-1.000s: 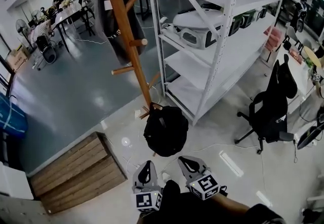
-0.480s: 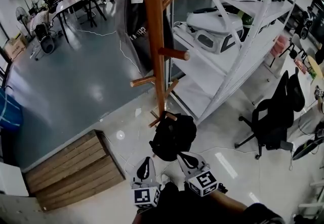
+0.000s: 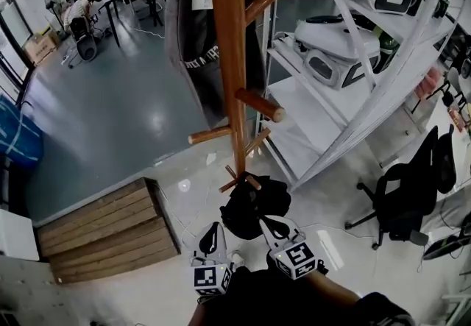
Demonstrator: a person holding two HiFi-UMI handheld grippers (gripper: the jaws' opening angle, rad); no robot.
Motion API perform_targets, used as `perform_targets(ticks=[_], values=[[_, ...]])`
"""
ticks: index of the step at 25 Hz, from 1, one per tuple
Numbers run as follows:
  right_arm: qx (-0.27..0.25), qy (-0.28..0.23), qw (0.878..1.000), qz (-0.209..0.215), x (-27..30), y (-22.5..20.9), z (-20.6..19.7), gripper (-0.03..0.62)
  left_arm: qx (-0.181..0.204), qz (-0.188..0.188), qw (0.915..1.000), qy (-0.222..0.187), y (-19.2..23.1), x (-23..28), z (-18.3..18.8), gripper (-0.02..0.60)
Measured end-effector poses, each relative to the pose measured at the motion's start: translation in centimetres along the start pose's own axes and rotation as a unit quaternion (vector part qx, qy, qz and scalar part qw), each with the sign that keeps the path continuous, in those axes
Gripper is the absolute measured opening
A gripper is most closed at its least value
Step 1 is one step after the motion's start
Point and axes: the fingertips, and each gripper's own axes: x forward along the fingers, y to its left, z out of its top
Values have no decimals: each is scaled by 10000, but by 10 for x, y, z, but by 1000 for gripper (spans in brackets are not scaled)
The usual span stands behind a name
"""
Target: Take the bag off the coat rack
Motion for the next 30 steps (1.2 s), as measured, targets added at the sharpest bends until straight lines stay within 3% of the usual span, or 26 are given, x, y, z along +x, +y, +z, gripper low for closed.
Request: perform_targets(ticks=[14, 20, 22, 24, 26, 30], values=[[-340, 442, 9942, 925, 28, -61, -4, 12, -228, 783, 9967, -7, -10, 49, 0, 15], [-498, 667, 9896, 1171, 37, -78, -13, 22, -297, 774, 9962, 257, -9, 62, -18, 17], [-539, 759, 9882, 1214, 41, -86, -15, 73, -268, 766, 9961, 346, -6, 65, -24, 20], [-603, 841, 9870, 1227, 44, -93, -18, 110, -272, 694, 9959, 515, -6, 68, -30, 65], [-667, 924, 9860, 1217, 48, -101, -21, 128, -366, 589, 9942, 823, -8, 72, -37, 164], [-772, 1243, 9812, 1258, 59, -114, -34, 192, -167, 375, 9947, 940, -4, 84, -54, 224]])
